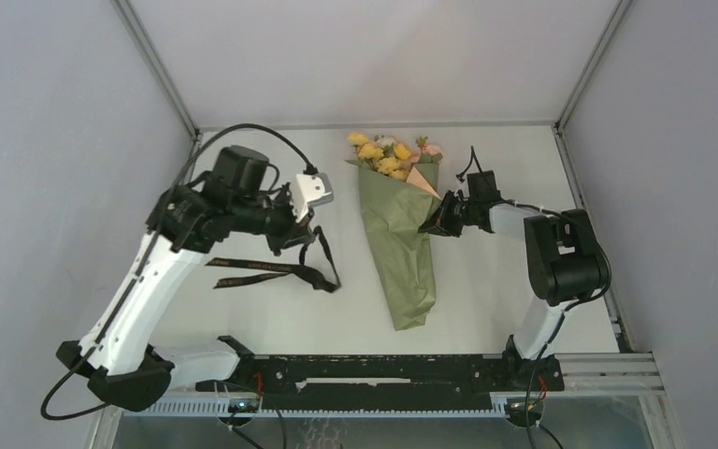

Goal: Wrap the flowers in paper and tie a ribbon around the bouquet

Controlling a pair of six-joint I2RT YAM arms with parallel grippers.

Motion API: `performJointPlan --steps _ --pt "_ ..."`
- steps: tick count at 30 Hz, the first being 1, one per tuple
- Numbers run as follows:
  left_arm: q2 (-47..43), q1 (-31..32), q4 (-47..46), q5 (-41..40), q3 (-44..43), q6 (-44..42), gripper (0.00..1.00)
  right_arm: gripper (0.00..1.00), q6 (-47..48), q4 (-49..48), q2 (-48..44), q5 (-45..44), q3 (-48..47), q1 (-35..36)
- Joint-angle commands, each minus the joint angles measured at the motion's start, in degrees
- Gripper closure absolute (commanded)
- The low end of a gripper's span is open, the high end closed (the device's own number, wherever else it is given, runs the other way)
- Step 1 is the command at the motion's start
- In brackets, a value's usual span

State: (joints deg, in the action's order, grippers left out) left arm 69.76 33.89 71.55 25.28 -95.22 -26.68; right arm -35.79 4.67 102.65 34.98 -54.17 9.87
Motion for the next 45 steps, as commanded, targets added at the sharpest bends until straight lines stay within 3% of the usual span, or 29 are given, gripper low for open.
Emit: performJointPlan --steps 1,6,10,13,15,17,18,19,21,22,23,24,27,31,35,39,41,45 --pt "3.76 -0.37 -3.39 0.82 12.49 5.61 1.0 1.0 0.45 -1.49 -1.25 1.45 -2.11 -0.33" --pt "8.08 5.72 1.36 0.32 14.63 1.78 1.0 1.0 1.49 0.08 -1.18 1.04 -2.99 -0.6" --pt "9.15 20.39 1.8 0.0 11.7 0.35 1.0 1.0 2.45 1.06 -1.19 0.28 -3.03 -1.21" --pt "13.07 29.07 4.79 -0.78 1.29 0.38 1.0 1.0 2.59 1.51 -1.03 0.35 -3.04 -1.82" --pt "14.37 30.37 7.44 -2.74 -2.1 -0.7 1.0 1.0 2.53 1.65 -1.17 0.52 -2.98 -1.84" --pt "12.86 29.53 7.91 -4.37 1.92 -3.43 0.99 1.0 2.68 1.87 -1.42 0.38 -2.96 -1.72" --pt "11.89 28.68 7.75 -5.05 6.32 -4.75 0.93 1.0 2.88 1.92 -1.48 0.23 -3.01 -1.68" --pt "11.11 27.69 8.06 -6.23 11.36 -6.22 0.8 1.0 3.04 2.0 -1.44 0.19 -2.97 -1.62" --pt "10.06 26.98 6.64 -15.09 23.29 -7.28 0.42 1.0 2.99 1.67 -1.04 0.33 -3.04 -1.72" --pt "9.39 26.71 4.44 -21.14 28.67 -6.66 0.32 1.0 2.82 1.46 -0.86 0.42 -3.01 -1.64" --pt "8.64 25.6 2.05 -27.25 33.13 -6.47 0.25 1.0 2.68 1.09 -0.58 0.5 -3.01 -1.59" --pt "7.6 23.27 0.87 -27.91 35.24 -6.46 0.22 1.0 2.61 0.83 -0.39 0.57 -3.03 -1.49" --pt "4.75 7.11 -2.13 -19.86 31.69 -4.98 0.09 1.0 2.64 0.48 -0.05 0.42 -3.04 -1.1" --pt "7.59 -20.12 -11.07 -17.92 25.25 5.73 0.11 1.0 3.2 0.47 -0.17 -0.43 -3.0 -0.25" --pt "16.37 -38.69 -17.36 -17.68 24.46 16.07 0.16 1.0 3.02 -0.62 -0.05 -0.6 -3.06 0.21" --pt "20.21 -42.64 -23.3 -18.54 27.1 12.04 0.12 1.0 2.8 -2.36 0.58 0.21 -2.97 0.25" --pt "20.45 -42.36 -25.08 -15.3 29.02 3.44 0.14 1.0 2.8 -2.98 1.14 1.01 -3.03 0.33" --pt "19.63 -41.35 -28.0 -15.39 32.34 -21.51 0.14 1.0 2.89 -4.07 1.82 2.75 -3.03 0.43"
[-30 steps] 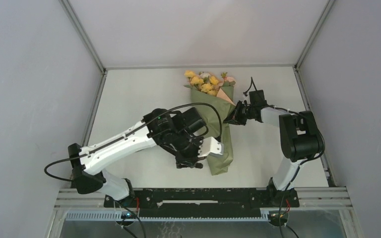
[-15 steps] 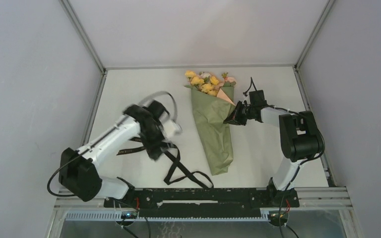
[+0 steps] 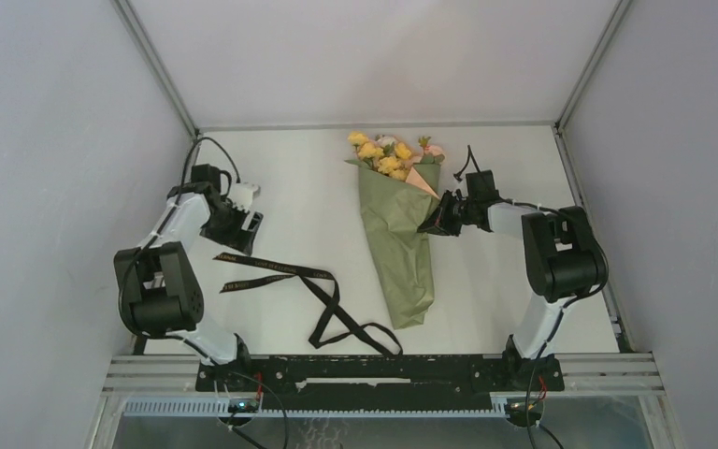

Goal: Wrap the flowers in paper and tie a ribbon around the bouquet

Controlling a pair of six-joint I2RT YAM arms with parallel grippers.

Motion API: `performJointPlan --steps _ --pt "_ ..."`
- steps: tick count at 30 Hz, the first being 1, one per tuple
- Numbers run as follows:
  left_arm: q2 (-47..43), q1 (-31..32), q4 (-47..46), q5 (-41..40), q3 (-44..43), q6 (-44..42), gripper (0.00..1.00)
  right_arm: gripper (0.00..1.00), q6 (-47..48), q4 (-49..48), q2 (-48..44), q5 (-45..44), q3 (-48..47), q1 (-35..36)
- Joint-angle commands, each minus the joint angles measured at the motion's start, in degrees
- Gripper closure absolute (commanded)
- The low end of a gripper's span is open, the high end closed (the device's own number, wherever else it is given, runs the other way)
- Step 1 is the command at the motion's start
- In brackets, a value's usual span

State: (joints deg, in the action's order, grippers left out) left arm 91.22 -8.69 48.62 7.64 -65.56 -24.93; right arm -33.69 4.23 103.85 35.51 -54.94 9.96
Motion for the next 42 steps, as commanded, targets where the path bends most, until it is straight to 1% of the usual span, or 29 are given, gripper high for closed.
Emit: performJointPlan --steps 1,4,6,8,10,13,14,17,19,21,23,24,25,28,29,30,31,32,35,37,38,40,41,42 --pt "-1.18 1.69 -5.03 2.09 2.6 -29.89 0.14 1.0 0.76 -3.63 0.79 2.5 -2.24 0.34" --pt "3.22 4.11 -4.06 0.05 0.9 -41.18 0.13 1.0 0.53 -3.62 0.92 2.56 -2.28 0.36" --pt "7.92 5.76 -2.02 -4.67 -0.97 -45.12 0.13 1.0 0.32 -3.68 0.79 2.59 -2.27 0.52" --pt "12.79 6.3 1.36 -10.25 -3.75 -46.04 0.14 1.0 0.26 -3.06 0.19 2.4 -2.27 0.75" --pt "15.85 5.68 5.19 -11.78 -5.68 -46.95 0.15 1.0 0.83 -2.21 -0.62 1.64 -2.3 1.04" --pt "15.52 4.99 4.59 -11.39 -5.12 -48.75 0.14 1.0 1.26 -1.52 -1.35 1.21 -2.3 1.18" --pt "15.62 4.97 3.7 -12.26 -5.0 -48.52 0.14 1.0 1.18 -1.39 -1.44 1.31 -2.48 1.17" --pt "16.66 5.71 4.9 -15.72 -5.22 -47.68 0.17 1.0 1.31 -1.0 -1.91 1.13 -2.57 1.29" --pt "16.8 7.12 6.39 -18.88 -3.49 -47.34 0.2 1.0 1.51 -0.51 -2.49 0.91 -2.63 1.29" --pt "16.0 7.9 8.02 -20.26 -1.25 -47.28 0.2 1.0 1.97 0.31 -3.12 0.36 -2.64 1.27" --pt "14.49 7.98 6.56 -20.18 0.94 -47.09 0.19 1.0 2.49 0.93 -3.68 -0.26 -2.63 1.29" --pt "13.87 8.01 4.77 -20.17 1.69 -46.31 0.21 1.0 2.67 1.15 -3.73 -0.46 -2.67 1.28" --pt "13.52 7.99 2.86 -20.32 1.97 -45.15 0.26 1.0 2.72 1.21 -3.81 -0.52 -2.64 1.27" --pt "14.35 7.98 0.8 -20.8 0.5 -41.15 0.6 1.0 2.83 1.3 -3.96 -0.57 -2.58 1.29" --pt "14.63 7.98 0.26 -21.07 0.02 -40.13 0.83 1.0 2.84 1.29 -4.0 -0.68 -2.56 1.29" --pt "14.71 8.11 -0.89 -21.24 -0.5 -38.54 0.98 1.0 2.91 1.23 -3.94 -0.83 -2.61 1.33" --pt "14.12 8.15 -2.27 -20.9 -1.58 -36.36 1.0 1.0 2.88 1.22 -3.74 -0.95 -2.62 1.28" --pt "13.32 8.16 -2.88 -20.05 -3.95 -33.85 1.0 1.0 2.78 1.03 -3.48 -0.85 -2.63 1.24" --pt "9.04 13.15 -2.64 -16.84 -15.73 -23.65 1.0 1.0 1.87 0.06 -2.55 -0.2 -2.62 0.71" --pt "7.0 19.2 2.46 -16.17 -25.2 -20.88 1.0 1.0 0.77 -1.23 -2.21 0.84 -2.68 0.07" --pt "6.66 24.17 5.4 -16.4 -30.08 -20.14 1.0 1.0 0.32 -1.67 -2.28 1.14 -2.68 -0.25" --pt "7.5 32.06 11.45 -16.86 -42.9 -18.94 1.0 1.0 -0.33 -2.13 -2.56 1.11 -2.72 -1.03" --pt "8.97 35.6 14.73 -17.42 -50.66 -18.58 1.0 1.0 -0.54 -2.08 -2.63 0.99 -2.71 -1.53" --pt "10.79 39.05 17.44 -18.89 -62.8 -18.55 1.0 1.0 -0.71 -1.69 -2.68 0.89 -2.84 -1.99"
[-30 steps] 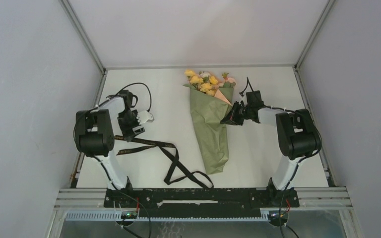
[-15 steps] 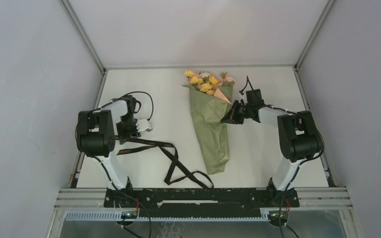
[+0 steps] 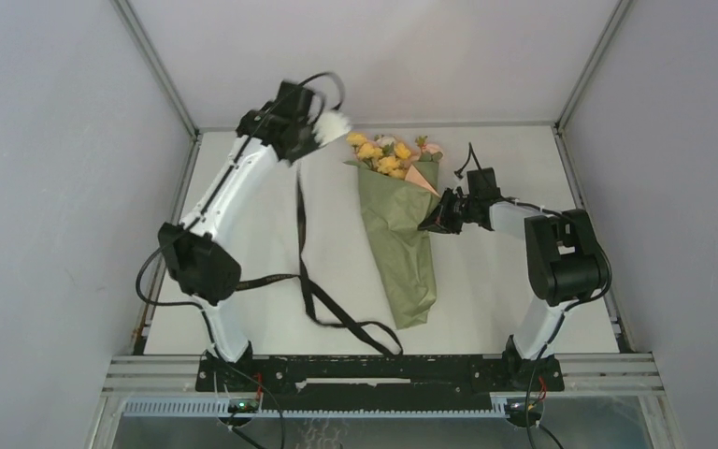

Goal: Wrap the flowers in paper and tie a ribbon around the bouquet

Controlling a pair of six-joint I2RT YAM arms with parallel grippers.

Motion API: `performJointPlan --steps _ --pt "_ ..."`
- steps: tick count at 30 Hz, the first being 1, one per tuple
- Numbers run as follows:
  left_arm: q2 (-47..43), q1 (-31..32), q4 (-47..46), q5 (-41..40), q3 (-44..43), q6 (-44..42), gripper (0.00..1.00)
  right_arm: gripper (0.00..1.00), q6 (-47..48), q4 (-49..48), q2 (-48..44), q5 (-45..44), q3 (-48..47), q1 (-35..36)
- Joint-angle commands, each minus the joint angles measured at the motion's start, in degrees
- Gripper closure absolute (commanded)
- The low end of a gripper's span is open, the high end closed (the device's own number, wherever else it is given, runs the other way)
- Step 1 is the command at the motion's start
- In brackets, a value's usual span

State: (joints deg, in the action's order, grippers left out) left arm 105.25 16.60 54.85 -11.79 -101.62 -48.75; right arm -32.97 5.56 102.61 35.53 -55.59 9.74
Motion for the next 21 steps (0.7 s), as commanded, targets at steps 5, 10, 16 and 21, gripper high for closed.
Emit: performJointPlan --steps 5,10,16,21 --pt "-1.59 22.35 5.73 -11.46 -44.89 -2.13 1.0 1.0 -1.41 -1.21 -1.62 0.29 -3.1 -3.73" --pt "-16.38 21.77 -5.11 -15.31 -19.19 -5.78 1.0 1.0 -2.14 0.98 -2.5 2.73 -5.93 -3.61" --pt "-23.43 15.35 4.22 -13.36 -11.42 2.1 1.0 1.0 -7.48 0.22 -4.29 5.25 -7.43 -1.91" --pt "-28.38 33.22 21.39 0.47 5.3 7.03 1.0 1.0 -13.93 -1.88 -2.83 4.71 -10.36 -0.63"
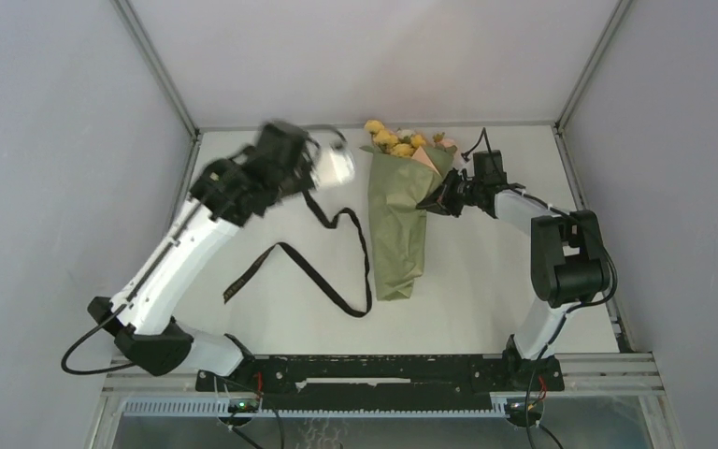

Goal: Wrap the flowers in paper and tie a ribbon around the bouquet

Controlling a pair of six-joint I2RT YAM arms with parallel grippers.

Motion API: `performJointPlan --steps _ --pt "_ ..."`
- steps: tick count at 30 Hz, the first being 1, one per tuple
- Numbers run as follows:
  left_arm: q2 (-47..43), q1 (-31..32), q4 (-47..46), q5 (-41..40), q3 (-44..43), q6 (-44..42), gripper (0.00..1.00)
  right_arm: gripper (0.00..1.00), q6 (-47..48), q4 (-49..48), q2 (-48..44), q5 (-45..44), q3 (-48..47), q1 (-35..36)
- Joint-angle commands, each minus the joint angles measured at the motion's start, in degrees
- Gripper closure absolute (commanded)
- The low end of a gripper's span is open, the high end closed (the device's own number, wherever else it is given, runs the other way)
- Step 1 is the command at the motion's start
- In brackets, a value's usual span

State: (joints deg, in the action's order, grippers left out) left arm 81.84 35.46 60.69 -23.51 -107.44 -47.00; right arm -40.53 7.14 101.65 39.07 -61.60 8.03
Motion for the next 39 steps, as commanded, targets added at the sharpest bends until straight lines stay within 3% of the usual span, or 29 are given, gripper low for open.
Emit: performJointPlan --steps 1,4,6,10,14,15,20,23,24,26,28,30,36,39 --pt "-4.08 19.13 19.34 17.39 13.86 5.97 1.0 1.0 -6.81 -2.96 -1.62 0.18 -6.03 1.48" --pt "-0.17 30.62 21.75 25.94 18.09 9.45 1.0 1.0 -7.46 -1.3 -1.22 -2.58 -9.26 2.93" --pt "3.2 35.38 20.92 27.16 15.52 8.81 1.0 1.0 -7.86 -0.69 -0.91 -4.35 -10.81 3.76" --pt "11.65 40.52 18.84 30.86 3.51 7.47 1.0 1.0 -8.41 0.11 0.35 -4.22 -13.46 5.13" --pt "16.2 41.88 7.08 30.87 2.7 1.34 1.0 1.0 -6.39 2.35 0.66 -3.37 -15.6 6.7" --pt "17.48 41.88 3.35 29.49 2.68 0.76 1.0 1.0 -5.15 3.42 0.59 -3.04 -16.17 7.04" --pt "22.58 40.27 -24.49 6.11 0.62 1.17 1.0 1.0 1.21 8.69 0.09 0.88 -17.62 7.32" --pt "24.1 37.17 -30.97 3.19 -2.77 -0.18 0.98 1.0 4.98 11.55 0.01 2.2 -17.8 7.25" --pt "24.37 36.6 -31.31 3.33 -3.31 -0.2 0.94 1.0 6.02 12.38 0.04 2.39 -17.84 7.26" --pt "24.3 36.26 -31.38 3.58 -2.52 0.32 0.7 1.0 7.71 13.74 0.34 2.48 -17.82 7.58" --pt "24.01 36.66 -30.39 4.39 -0.87 2.13 0.32 1.0 9.09 14.56 0.75 2.61 -17.77 8.0" --pt "23.86 37.63 -25.67 6.56 -1.2 4.02 0.04 1.0 9.41 14.81 1.27 3.44 -17.76 8.25" --pt "21.35 39.72 0.38 17.58 -13.61 12.13 0.0 1.0 10.18 15.04 1.89 3.5 -17.76 8.94" --pt "16.35 37.67 9.76 20.22 -13.82 14.97 0.0 1.0 10.77 15.32 2.02 3.39 -17.62 9.44"
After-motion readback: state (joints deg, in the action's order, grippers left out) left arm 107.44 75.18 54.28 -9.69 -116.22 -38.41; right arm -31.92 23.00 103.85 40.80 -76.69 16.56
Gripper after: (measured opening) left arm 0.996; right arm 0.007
